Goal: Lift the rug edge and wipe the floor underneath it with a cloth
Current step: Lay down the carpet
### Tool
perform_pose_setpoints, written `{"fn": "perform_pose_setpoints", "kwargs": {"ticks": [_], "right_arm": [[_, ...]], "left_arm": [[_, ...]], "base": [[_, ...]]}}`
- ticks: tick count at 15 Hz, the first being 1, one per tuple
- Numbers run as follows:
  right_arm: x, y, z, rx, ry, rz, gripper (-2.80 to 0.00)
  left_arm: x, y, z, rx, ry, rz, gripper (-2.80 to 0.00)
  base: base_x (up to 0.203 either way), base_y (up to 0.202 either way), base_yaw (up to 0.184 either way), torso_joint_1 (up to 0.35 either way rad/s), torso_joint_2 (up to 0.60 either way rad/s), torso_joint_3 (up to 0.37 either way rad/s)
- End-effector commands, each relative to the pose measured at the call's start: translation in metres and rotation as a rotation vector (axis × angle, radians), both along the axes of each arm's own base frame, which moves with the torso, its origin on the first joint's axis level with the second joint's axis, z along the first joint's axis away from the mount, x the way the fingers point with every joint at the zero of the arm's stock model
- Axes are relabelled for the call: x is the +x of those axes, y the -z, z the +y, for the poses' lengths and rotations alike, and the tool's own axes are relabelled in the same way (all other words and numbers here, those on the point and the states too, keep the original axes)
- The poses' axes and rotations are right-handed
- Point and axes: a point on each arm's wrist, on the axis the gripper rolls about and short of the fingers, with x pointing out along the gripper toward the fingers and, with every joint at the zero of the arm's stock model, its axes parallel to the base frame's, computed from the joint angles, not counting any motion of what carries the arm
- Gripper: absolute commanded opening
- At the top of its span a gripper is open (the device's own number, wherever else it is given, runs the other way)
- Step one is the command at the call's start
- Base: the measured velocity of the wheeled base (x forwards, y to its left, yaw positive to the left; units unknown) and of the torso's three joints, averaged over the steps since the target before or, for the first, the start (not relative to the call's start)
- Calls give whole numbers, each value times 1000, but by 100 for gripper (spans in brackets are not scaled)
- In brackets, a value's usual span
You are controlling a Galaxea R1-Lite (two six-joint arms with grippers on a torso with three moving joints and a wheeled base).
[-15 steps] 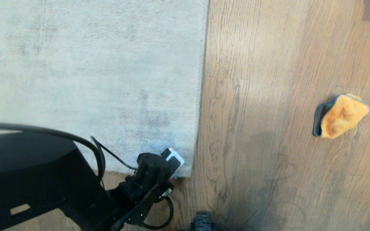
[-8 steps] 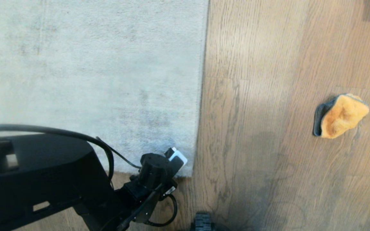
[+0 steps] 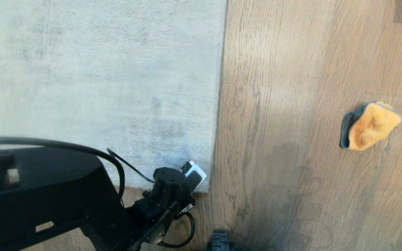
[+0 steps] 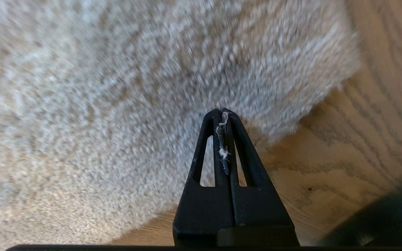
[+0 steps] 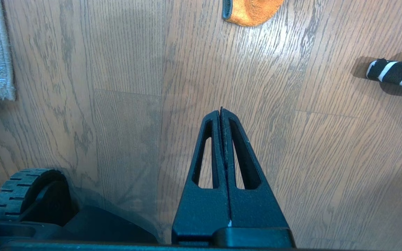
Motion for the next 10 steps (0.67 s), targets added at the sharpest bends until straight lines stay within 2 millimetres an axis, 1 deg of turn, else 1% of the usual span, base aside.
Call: {"fn": "perform_pose_setpoints", "kwargs": {"ticks": [1, 4, 6, 10], "right_arm": [[0, 0, 0, -1, -1, 1, -280], [0, 0, 0, -1, -1, 1, -280], [0, 0, 0, -1, -1, 1, -280], [0, 0, 0, -1, -1, 1, -280]], "left_arm": [[-2, -13, 2, -22, -1, -32, -280], [-2, -32, 5, -35, 2, -77, -280], [-4, -40, 11, -46, -6, -91, -280], [-14, -62, 19, -86, -12, -128, -280]], "base": [[0, 0, 0, 0, 0, 0], [0, 0, 0, 0, 0, 0], [0, 0, 0, 0, 0, 0], [0, 0, 0, 0, 0, 0]]}}
